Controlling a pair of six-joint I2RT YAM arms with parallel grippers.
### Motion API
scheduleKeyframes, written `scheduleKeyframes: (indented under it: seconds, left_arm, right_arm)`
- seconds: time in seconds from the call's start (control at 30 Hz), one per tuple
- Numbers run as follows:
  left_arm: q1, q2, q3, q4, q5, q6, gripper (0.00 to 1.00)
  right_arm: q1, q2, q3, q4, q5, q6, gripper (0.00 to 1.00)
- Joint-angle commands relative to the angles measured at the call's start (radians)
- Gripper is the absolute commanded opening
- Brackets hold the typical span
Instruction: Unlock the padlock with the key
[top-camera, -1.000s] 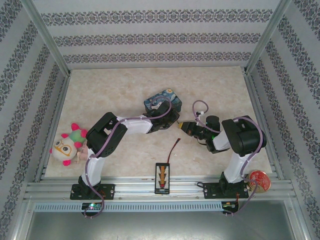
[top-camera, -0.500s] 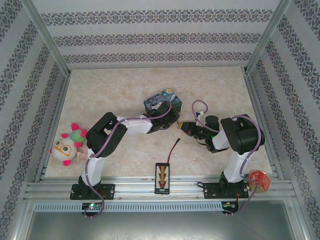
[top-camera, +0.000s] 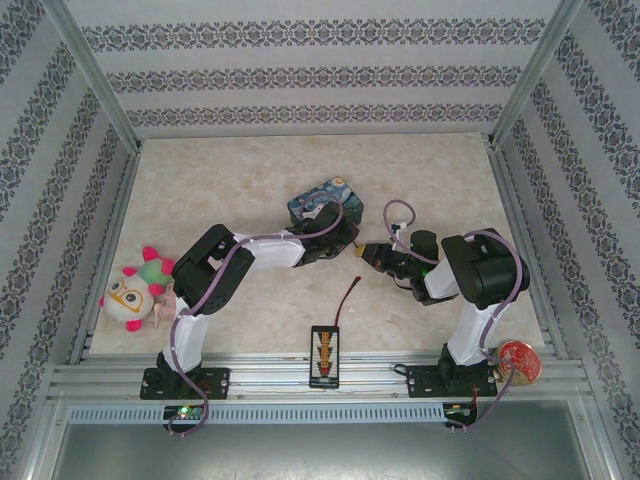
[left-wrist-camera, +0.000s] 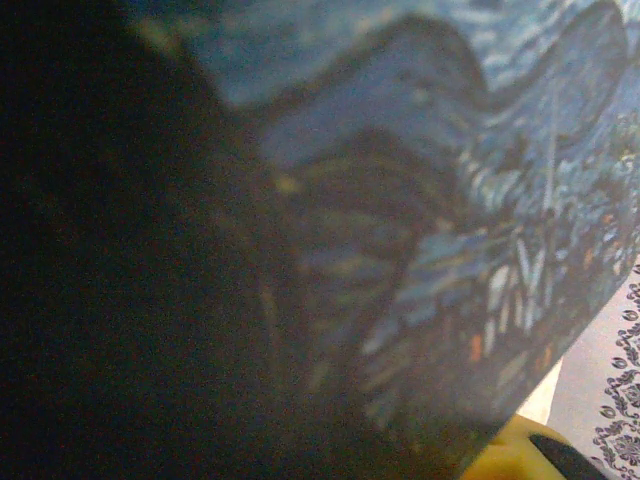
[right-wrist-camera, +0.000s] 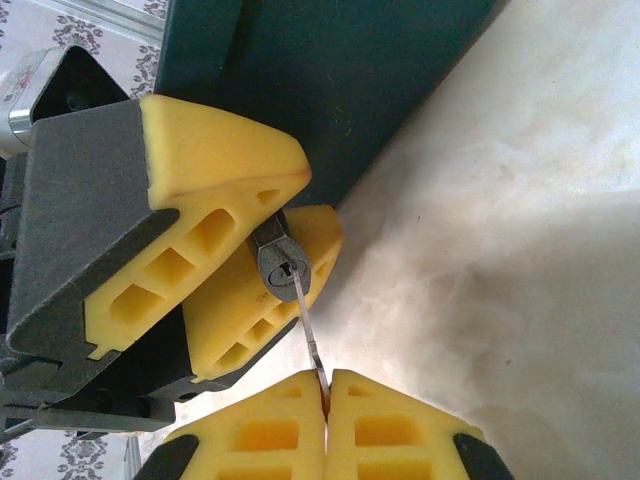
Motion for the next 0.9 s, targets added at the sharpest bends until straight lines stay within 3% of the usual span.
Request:
scheduleKeyframes:
  seconds: [0.0,0.87]
  left_arm:
    - [-0.015,0.011,-0.003,0.004,0.067,-0.061,0.00]
    - [-0.015,0.005,-0.019,0.002,0.072,-0.070,0.00]
  right_arm:
    - [0.013,-0.018,0.037,0.020,0.007,-0.037,0.00]
    - [0.043,-0.099,0.010,-0.014,0.071,-0.159,0.00]
